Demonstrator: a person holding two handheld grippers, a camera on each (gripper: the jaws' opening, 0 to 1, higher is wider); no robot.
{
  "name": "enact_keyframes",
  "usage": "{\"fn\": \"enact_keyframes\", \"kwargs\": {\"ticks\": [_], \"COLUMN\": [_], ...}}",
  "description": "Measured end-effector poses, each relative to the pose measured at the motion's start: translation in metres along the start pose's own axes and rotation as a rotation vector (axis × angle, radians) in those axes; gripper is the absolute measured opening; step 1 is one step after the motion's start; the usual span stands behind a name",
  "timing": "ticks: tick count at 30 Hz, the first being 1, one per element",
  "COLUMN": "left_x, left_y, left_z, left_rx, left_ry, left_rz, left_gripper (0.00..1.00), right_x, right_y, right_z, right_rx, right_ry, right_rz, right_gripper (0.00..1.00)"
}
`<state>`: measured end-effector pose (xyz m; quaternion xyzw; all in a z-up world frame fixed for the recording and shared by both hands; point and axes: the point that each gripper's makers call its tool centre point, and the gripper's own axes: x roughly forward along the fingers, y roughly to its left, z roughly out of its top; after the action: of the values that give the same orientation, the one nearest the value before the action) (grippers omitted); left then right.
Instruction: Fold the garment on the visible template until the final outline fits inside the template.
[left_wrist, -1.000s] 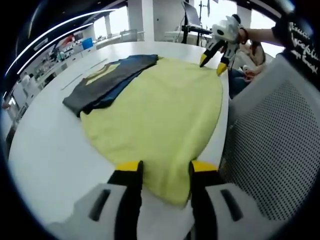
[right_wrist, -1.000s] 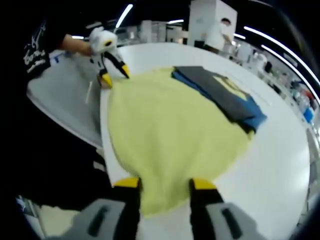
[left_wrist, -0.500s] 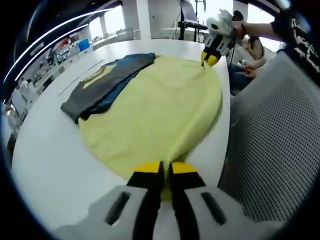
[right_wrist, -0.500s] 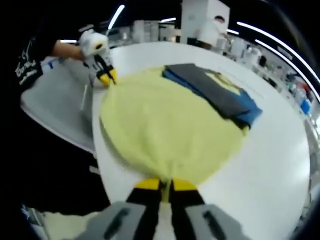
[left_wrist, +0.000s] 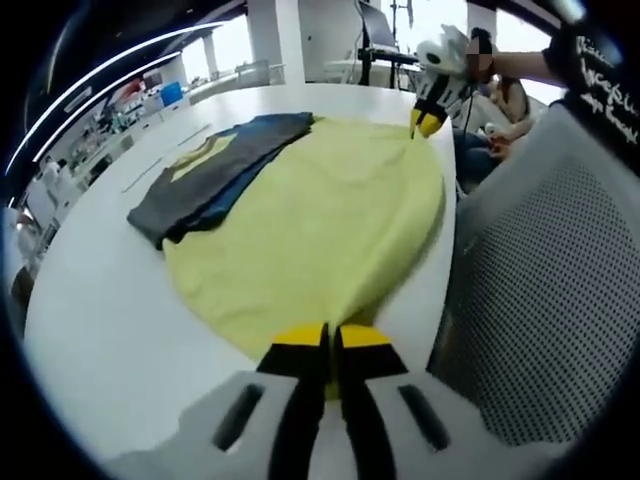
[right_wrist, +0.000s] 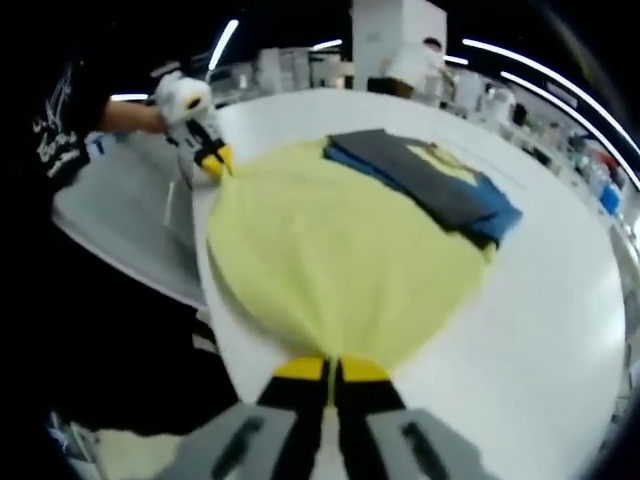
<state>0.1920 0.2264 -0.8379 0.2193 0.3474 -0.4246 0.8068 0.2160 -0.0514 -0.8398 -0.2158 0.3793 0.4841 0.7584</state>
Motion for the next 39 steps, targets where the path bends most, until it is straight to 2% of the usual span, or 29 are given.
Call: {"fn": "enact_keyframes", "kwargs": {"ticks": [8, 14, 20, 22, 30, 33, 39], "left_x": [-0.013, -0.022, -0.035, -0.04, -0.057, -0.064, -0.072], "left_y": [-0.011, -0.024, -0.034, -0.037, -0.043, -0.047, -0.041], "left_z": [0.003, 0.007, 0.013, 0.017, 0.019, 0.024, 0.033], "left_rx": [-0.021, -0.02, -0.042, -0.072, -0.085, -0.114, -0.126], "left_ry": [-0.015, -0.019, -0.038, -0.062, -0.063, -0.086, -0.11], "left_rz": [0.005, -0.017, -0.054, -0.073, -0.122, -0.153, -0.149], "left_gripper": [0.0, 0.0, 0.0, 0.0, 0.0, 0.0, 0.0], "right_x": [-0.012, -0.024, -0.033, -0.038, -0.056, -0.064, -0.077], "right_y": [0.011, 0.02, 0.022, 0.026, 0.041, 0.044, 0.033], "right_z": [0.001, 0.001, 0.001, 0.002, 0.004, 0.007, 0.023], "right_rx": [0.009, 0.004, 0.015, 0.005, -0.037, -0.049, -0.105], "right_ry": [-0.014, -0.014, -0.015, -0.006, 0.027, 0.038, 0.01], "right_rz": [0.01, 0.013, 0.024, 0.036, 0.114, 0.127, 0.074], "right_gripper": [0.0, 0.0, 0.0, 0.0, 0.0, 0.0, 0.0]}}
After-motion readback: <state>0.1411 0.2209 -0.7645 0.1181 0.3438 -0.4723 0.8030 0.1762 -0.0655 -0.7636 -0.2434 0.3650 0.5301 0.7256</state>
